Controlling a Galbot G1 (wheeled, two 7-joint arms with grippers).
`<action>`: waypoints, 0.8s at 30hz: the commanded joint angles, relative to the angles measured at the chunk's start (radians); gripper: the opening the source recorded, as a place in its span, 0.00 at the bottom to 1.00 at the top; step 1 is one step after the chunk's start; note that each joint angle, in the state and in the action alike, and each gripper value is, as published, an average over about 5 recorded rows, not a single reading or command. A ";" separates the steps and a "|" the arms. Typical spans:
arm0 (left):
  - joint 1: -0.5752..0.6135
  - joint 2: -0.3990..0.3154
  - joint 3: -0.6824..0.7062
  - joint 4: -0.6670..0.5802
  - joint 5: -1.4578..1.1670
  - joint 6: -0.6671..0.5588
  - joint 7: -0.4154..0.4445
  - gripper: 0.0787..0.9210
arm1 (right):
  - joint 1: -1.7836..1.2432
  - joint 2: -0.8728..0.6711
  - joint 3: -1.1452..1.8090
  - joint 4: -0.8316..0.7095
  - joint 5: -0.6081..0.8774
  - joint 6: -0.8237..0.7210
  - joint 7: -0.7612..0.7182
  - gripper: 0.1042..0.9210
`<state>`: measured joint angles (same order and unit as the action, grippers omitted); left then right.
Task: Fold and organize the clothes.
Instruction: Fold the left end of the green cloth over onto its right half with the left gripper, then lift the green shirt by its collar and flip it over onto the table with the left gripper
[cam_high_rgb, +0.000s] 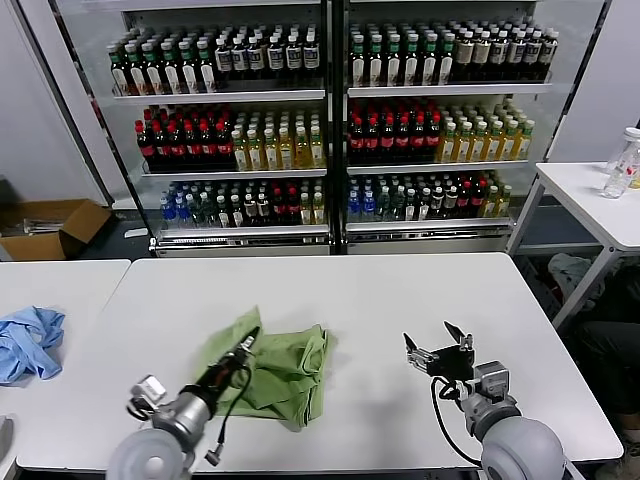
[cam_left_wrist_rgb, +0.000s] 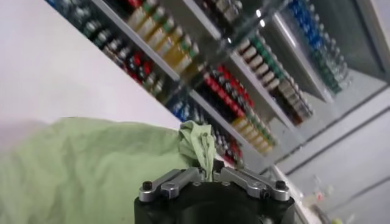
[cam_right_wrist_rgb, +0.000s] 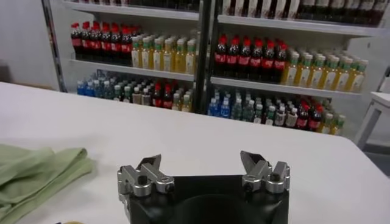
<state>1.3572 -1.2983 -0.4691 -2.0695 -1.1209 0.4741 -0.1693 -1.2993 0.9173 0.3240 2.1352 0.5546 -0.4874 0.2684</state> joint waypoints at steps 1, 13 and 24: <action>-0.043 -0.048 0.122 0.045 0.323 0.035 0.070 0.05 | -0.009 -0.004 0.000 -0.007 -0.006 0.004 -0.002 0.88; 0.087 0.010 -0.095 -0.089 0.487 -0.015 0.134 0.46 | 0.010 -0.015 -0.055 -0.001 -0.037 0.014 -0.002 0.88; 0.100 0.064 -0.145 0.144 0.692 -0.005 0.064 0.82 | -0.006 -0.021 -0.058 0.020 -0.056 0.010 -0.002 0.88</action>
<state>1.4248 -1.2645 -0.5504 -2.0657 -0.6445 0.4700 -0.0849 -1.2998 0.8981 0.2712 2.1481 0.5108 -0.4759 0.2662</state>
